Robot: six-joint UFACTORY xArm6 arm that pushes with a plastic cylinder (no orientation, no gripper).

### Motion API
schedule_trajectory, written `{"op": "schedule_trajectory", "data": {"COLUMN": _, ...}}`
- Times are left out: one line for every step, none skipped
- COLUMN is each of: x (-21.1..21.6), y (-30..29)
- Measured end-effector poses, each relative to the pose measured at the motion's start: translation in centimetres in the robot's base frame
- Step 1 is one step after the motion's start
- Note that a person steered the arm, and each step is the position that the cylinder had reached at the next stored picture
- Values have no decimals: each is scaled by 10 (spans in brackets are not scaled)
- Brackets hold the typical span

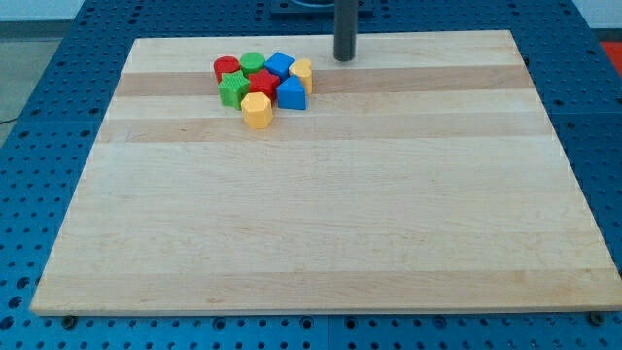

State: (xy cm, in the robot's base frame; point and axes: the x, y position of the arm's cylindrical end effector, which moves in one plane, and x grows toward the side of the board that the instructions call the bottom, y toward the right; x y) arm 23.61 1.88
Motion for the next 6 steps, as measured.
{"op": "schedule_trajectory", "data": {"x": 14, "y": -18}}
{"op": "schedule_trajectory", "data": {"x": 35, "y": -18}}
{"op": "schedule_trajectory", "data": {"x": 40, "y": -20}}
{"op": "schedule_trajectory", "data": {"x": 40, "y": -32}}
{"op": "schedule_trajectory", "data": {"x": 42, "y": -43}}
{"op": "schedule_trajectory", "data": {"x": 47, "y": -43}}
